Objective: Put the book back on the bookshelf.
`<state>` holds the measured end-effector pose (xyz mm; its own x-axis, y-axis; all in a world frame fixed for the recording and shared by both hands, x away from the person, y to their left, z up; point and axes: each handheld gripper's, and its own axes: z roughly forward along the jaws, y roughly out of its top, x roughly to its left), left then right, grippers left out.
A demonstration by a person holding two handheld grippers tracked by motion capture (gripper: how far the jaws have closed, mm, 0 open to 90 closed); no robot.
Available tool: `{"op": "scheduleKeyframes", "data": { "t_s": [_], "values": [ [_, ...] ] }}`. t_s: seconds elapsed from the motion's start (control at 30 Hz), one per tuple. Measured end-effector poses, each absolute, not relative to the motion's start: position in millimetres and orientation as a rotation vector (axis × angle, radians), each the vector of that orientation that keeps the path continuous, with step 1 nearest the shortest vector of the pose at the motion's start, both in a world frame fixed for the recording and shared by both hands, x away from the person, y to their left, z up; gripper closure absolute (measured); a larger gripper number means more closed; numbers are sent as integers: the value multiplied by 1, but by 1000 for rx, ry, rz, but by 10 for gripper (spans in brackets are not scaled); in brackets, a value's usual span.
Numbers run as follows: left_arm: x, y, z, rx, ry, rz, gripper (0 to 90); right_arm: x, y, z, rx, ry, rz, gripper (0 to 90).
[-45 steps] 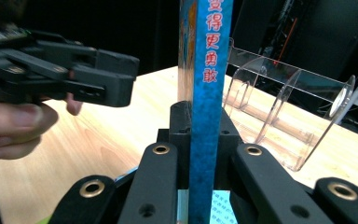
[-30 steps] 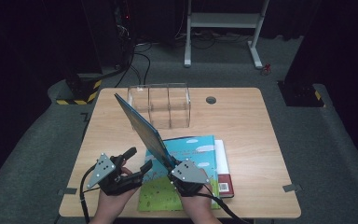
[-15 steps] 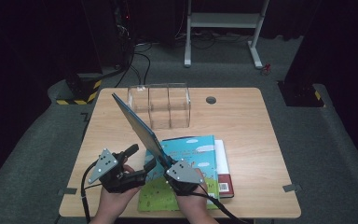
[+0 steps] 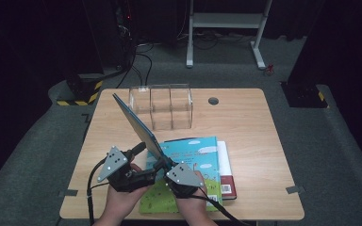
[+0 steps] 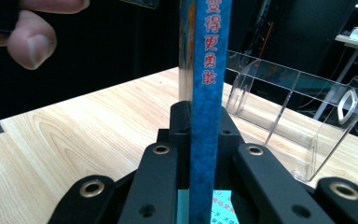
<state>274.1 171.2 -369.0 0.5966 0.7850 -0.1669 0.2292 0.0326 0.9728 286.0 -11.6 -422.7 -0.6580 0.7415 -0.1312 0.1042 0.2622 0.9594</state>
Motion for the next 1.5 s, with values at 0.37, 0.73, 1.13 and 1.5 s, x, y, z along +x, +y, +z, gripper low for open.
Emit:
{"op": "scheduleKeyframes", "data": {
  "t_s": [0.37, 0.73, 1.13, 1.5],
  "values": [
    [277, 166, -369, 1518, 941, 561, 156, 282, -5, -425, 744, 1942, 1410, 818],
    [276, 169, -369, 1495, 989, 605, 153, 273, 9, -427, 665, 1927, 1346, 781],
    [275, 182, -374, 1503, 1032, 646, 181, 271, 24, -428, 633, 1951, 1360, 737],
    [271, 190, -376, 1507, 1041, 656, 199, 271, 33, -427, 638, 1972, 1405, 720]
  ]
}}
